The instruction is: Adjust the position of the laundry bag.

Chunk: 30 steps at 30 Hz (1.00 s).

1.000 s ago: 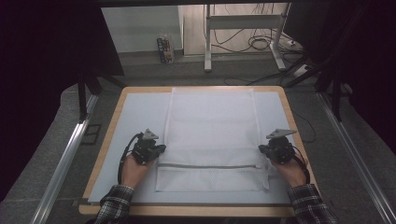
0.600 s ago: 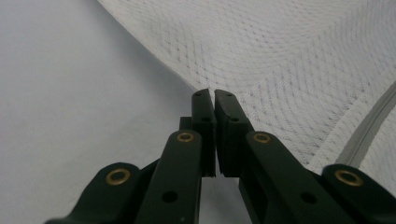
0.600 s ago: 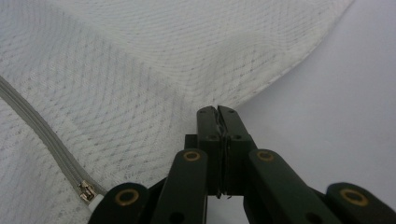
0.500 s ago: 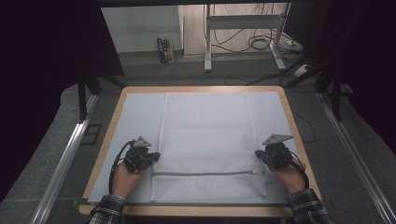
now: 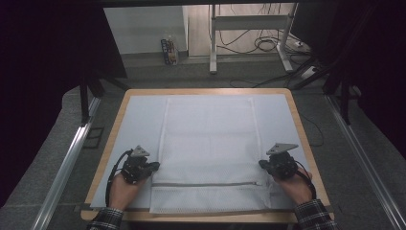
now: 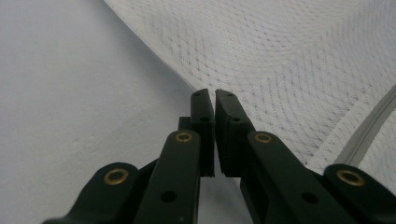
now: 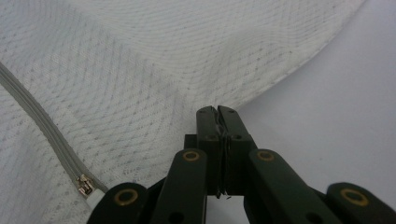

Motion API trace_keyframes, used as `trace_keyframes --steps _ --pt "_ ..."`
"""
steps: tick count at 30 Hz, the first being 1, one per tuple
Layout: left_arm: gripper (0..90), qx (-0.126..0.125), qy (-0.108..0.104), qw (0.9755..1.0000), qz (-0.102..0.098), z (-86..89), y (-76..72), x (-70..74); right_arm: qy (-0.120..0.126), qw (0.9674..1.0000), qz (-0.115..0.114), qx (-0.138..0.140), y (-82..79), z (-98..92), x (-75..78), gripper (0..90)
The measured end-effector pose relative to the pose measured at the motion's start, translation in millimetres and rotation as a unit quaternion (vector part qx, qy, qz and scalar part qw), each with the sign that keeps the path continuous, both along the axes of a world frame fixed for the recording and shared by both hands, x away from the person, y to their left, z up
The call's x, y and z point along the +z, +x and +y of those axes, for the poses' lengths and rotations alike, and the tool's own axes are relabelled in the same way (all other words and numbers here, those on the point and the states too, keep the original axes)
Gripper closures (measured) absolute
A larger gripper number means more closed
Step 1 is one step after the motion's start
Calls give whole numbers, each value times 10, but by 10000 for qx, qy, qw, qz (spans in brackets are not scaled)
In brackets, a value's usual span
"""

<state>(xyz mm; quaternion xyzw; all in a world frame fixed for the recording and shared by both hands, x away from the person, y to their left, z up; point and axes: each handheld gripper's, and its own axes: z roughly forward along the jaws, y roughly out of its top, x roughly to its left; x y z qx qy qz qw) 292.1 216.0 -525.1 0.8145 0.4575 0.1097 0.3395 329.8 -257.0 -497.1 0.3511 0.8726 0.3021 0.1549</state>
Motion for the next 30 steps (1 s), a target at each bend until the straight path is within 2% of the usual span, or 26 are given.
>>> trace_keyframes --steps 10,19,22,23,25,30 --pt "849 2 48 10000 36 -6 -4 -19 -33 10000 21 34 -10 4 -11 864" --pt "785 51 108 9999 -3 -11 4 -32 -20 10000 19 1 3 -11 -24 789" --pt "746 64 143 9999 -32 -9 4 -36 -28 10000 -29 17 5 -12 -25 740" --pt "711 70 164 9998 -47 -8 3 -37 -33 10000 -44 35 4 -8 -28 696" --pt "692 94 179 9998 -79 -7 1 -38 -56 10000 -61 39 5 -7 -31 679" --pt "534 197 157 9996 -150 5 7 -42 -66 9998 -163 74 17 -20 -41 539"
